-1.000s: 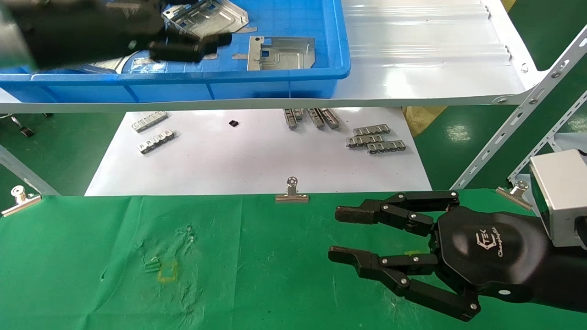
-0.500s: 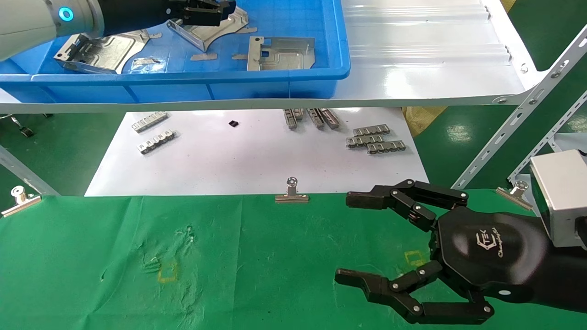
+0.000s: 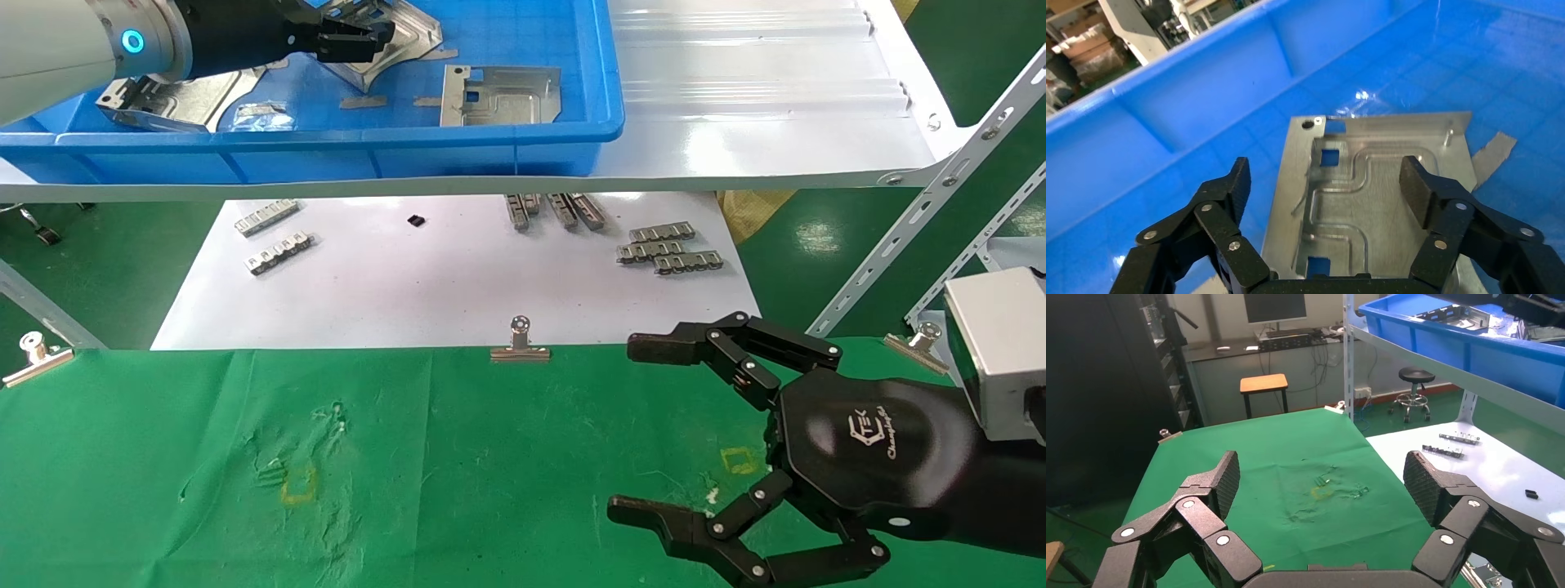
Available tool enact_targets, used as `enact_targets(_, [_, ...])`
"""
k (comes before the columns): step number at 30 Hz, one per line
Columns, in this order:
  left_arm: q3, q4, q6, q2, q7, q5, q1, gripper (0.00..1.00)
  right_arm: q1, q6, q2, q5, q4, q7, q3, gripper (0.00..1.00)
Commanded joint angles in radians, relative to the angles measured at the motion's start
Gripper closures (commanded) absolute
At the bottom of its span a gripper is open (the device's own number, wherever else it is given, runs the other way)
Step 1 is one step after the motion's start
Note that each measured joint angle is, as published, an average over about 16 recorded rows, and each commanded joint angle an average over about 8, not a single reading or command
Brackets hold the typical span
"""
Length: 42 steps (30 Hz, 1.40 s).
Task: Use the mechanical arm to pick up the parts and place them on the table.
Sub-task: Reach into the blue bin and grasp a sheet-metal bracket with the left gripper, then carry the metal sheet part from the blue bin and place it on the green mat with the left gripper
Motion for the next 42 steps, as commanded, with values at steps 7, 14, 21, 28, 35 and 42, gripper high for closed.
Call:
enact_targets(7, [0.001,0.011,-0.013,0.002,-0.025,0.002,-0.004,1.0,0.0,0.0,0.0,0.0,0.0,0.0,0.0,0.0])
enact_targets(14, [-0.013,0.013,-0.022,-0.003,-0.054,-0.019,-0.001,1.0,0.0,0.0,0.0,0.0,0.0,0.0,0.0,0.0])
enact_targets(21, [-0.007,0.012,-0.03,-0.008,-0.065,-0.011,-0.002,1.0,0.0,0.0,0.0,0.0,0.0,0.0,0.0,0.0])
enact_targets(28, [0.007,0.013,-0.026,-0.012,-0.073,0.01,-0.007,1.0,0.0,0.0,0.0,0.0,0.0,0.0,0.0,0.0])
enact_targets(35, [-0.01,-0.016,0.016,-0.035,-0.063,-0.015,-0.018,1.0,0.0,0.0,0.0,0.0,0.0,0.0,0.0,0.0])
enact_targets(42, [-0.043,-0.074,0.263,-0.112,0.007,-0.068,-0.024,1.0,0.0,0.0,0.0,0.0,0.0,0.0,0.0,0.0])
